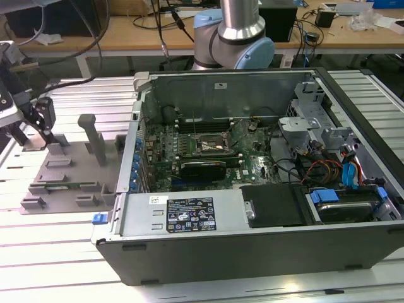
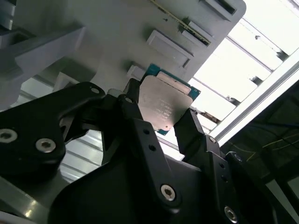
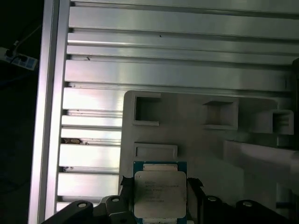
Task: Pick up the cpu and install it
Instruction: 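Pick up the cpu and move it towards the insertion slot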
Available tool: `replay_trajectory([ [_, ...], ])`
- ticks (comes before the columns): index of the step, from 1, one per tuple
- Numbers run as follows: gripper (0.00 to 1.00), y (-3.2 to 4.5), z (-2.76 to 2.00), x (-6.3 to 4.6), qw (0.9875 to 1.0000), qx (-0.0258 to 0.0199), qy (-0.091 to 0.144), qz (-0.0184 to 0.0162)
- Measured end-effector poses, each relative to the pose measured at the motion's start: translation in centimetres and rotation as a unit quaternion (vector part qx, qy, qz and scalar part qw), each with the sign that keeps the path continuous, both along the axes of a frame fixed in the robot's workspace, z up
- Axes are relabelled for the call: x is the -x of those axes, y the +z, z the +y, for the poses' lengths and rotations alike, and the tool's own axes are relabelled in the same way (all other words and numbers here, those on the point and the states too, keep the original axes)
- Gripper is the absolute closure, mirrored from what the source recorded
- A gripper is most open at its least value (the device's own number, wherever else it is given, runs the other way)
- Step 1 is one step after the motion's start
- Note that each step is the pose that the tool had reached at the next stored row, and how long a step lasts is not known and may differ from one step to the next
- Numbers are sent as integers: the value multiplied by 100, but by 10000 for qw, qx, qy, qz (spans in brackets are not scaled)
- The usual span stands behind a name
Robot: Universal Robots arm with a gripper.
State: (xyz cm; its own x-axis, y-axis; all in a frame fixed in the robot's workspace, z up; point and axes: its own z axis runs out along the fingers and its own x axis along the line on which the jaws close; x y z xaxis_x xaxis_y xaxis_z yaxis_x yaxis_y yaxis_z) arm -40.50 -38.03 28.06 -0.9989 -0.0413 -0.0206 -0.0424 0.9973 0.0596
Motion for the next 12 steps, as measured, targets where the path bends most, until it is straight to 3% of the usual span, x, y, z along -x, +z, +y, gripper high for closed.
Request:
replay_trajectory([
  [2,46,41,2,0,10000,0,0,0],
  [7,46,593,42,0,10000,0,0,-13],
  [12,46,796,65,0,10000,0,0,-20],
])
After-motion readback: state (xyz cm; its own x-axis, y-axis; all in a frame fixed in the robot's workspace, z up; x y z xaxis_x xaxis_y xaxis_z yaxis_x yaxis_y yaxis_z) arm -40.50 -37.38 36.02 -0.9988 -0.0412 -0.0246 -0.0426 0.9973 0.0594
